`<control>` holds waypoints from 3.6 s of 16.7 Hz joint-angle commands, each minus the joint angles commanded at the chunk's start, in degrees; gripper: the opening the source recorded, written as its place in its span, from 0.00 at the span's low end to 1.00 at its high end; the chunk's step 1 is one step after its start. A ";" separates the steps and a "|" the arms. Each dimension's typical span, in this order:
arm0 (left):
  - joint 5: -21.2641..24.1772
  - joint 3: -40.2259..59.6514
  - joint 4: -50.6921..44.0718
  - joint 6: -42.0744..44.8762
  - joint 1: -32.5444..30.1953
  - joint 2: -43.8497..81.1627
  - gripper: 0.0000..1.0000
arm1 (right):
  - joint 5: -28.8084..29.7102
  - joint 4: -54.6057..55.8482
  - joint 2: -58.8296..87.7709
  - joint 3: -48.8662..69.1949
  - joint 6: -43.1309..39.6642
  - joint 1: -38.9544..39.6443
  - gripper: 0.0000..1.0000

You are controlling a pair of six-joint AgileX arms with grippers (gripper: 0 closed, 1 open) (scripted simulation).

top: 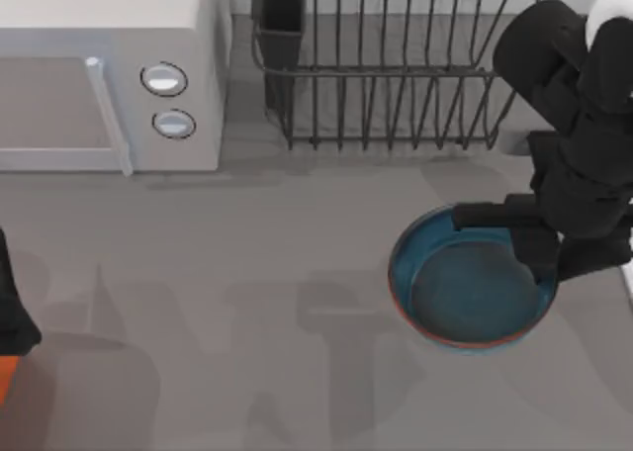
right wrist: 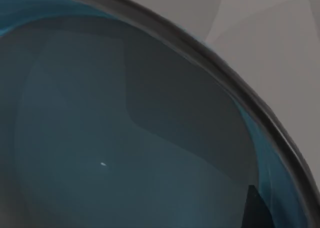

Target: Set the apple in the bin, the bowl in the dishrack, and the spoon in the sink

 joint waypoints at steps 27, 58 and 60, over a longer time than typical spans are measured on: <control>0.00 0.00 0.00 0.00 0.00 0.00 1.00 | 60.77 67.38 -15.43 5.56 -27.09 31.30 0.00; 0.00 0.00 0.00 0.00 0.00 0.00 1.00 | 38.07 108.88 19.13 -0.43 -27.88 8.05 0.60; 0.00 0.00 0.00 0.00 0.00 0.00 1.00 | 38.07 108.88 19.13 -0.43 -27.88 8.05 0.75</control>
